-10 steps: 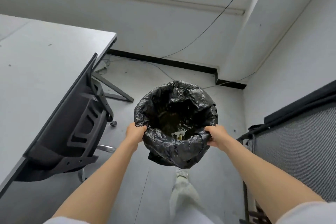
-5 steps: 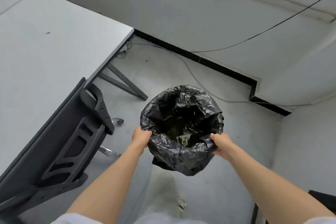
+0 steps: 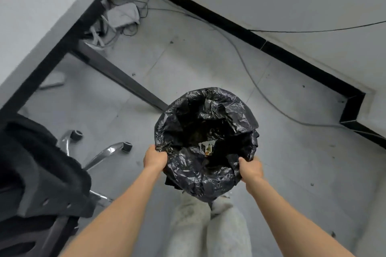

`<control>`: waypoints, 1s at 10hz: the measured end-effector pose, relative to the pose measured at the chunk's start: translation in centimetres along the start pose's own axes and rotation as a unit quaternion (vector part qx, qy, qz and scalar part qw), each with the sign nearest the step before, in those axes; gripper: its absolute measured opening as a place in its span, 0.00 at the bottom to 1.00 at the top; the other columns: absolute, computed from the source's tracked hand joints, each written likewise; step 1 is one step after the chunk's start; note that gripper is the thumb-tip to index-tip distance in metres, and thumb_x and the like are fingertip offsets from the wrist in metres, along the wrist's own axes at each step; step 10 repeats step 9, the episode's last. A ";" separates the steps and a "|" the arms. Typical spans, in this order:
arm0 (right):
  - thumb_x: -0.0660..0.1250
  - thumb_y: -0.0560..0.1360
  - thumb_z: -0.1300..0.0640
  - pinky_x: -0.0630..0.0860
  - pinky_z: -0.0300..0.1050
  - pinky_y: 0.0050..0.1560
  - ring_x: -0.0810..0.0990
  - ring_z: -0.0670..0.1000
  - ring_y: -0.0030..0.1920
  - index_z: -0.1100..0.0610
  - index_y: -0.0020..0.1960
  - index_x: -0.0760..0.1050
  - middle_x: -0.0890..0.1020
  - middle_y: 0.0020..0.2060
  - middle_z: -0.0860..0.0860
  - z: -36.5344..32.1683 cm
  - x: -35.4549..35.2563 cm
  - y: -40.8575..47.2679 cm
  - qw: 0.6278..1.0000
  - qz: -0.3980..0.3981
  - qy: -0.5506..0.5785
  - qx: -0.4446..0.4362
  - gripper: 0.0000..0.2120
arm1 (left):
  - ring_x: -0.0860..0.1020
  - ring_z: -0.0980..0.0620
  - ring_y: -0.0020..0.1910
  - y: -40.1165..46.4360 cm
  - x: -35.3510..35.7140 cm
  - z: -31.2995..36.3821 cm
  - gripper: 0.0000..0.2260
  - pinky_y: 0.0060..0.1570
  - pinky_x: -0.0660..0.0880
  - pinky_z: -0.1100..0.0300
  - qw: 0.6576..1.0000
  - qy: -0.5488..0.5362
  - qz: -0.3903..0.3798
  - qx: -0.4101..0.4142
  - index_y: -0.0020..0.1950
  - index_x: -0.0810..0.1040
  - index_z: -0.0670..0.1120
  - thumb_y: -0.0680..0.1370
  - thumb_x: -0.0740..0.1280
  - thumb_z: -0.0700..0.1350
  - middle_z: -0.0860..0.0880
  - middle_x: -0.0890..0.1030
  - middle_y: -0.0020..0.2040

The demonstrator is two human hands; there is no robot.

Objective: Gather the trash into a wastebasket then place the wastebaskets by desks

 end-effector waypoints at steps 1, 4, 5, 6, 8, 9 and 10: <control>0.60 0.79 0.58 0.74 0.58 0.61 0.75 0.63 0.59 0.63 0.65 0.66 0.76 0.59 0.61 -1.3 3.2 5.8 1.000 0.013 -0.006 -0.016 0.17 | 0.79 0.40 0.52 6.3 2.9 0.1 0.14 0.56 0.78 0.45 1.000 0.001 -0.001 -0.012 0.54 0.75 0.45 0.70 0.59 0.40 0.42 0.81 0.51; 0.59 0.80 0.59 0.72 0.51 0.58 0.75 0.61 0.60 0.61 0.67 0.66 0.77 0.59 0.59 -4.0 10.4 17.8 0.997 0.001 -0.046 -0.056 0.16 | 0.78 0.45 0.56 16.1 8.5 0.3 0.16 0.61 0.75 0.48 0.991 -0.122 -0.025 -0.049 0.63 0.72 0.46 0.75 0.63 0.41 0.46 0.80 0.58; 0.59 0.80 0.58 0.72 0.53 0.63 0.74 0.61 0.62 0.62 0.68 0.64 0.76 0.62 0.59 -3.8 11.0 18.3 0.997 -0.023 -0.058 -0.046 0.19 | 0.78 0.48 0.53 16.2 8.9 0.9 0.13 0.53 0.74 0.55 0.988 -0.135 -0.058 -0.049 0.61 0.70 0.46 0.77 0.62 0.39 0.47 0.79 0.55; 0.61 0.79 0.56 0.69 0.57 0.67 0.72 0.61 0.66 0.61 0.74 0.56 0.72 0.67 0.59 -3.7 10.9 18.0 0.996 -0.051 -0.068 -0.028 0.27 | 0.75 0.49 0.51 15.2 9.2 1.8 0.15 0.52 0.70 0.55 0.985 -0.146 -0.070 -0.058 0.64 0.66 0.46 0.78 0.62 0.40 0.48 0.76 0.55; 0.59 0.79 0.58 0.68 0.53 0.68 0.67 0.60 0.70 0.58 0.78 0.47 0.63 0.73 0.58 -5.5 8.7 13.7 0.988 -0.058 -0.133 -0.051 0.32 | 0.69 0.44 0.67 11.4 8.4 3.9 0.25 0.61 0.68 0.55 0.999 0.010 -0.034 0.006 0.73 0.61 0.44 0.76 0.62 0.42 0.46 0.69 0.69; 0.57 0.80 0.59 0.73 0.49 0.55 0.77 0.57 0.56 0.60 0.77 0.53 0.71 0.67 0.59 -8.1 7.1 9.4 0.981 -0.088 -0.157 -0.073 0.27 | 0.59 0.44 0.76 7.4 6.6 5.9 0.31 0.73 0.60 0.52 0.989 0.129 -0.038 0.055 0.78 0.52 0.46 0.78 0.61 0.46 0.45 0.56 0.78; 0.57 0.80 0.59 0.73 0.49 0.55 0.77 0.57 0.56 0.60 0.77 0.53 0.71 0.67 0.59 -8.1 7.1 9.4 0.981 -0.088 -0.157 -0.073 0.27 | 0.59 0.44 0.76 7.4 6.6 5.9 0.31 0.73 0.60 0.52 0.989 0.129 -0.038 0.055 0.78 0.52 0.46 0.78 0.61 0.46 0.45 0.56 0.78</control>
Point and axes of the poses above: each hand's wrist, its own y-axis towards the middle knuckle, its own x-axis out of the palm, z = x × y, the point moved 1 cm from there along y, towards the middle knuckle
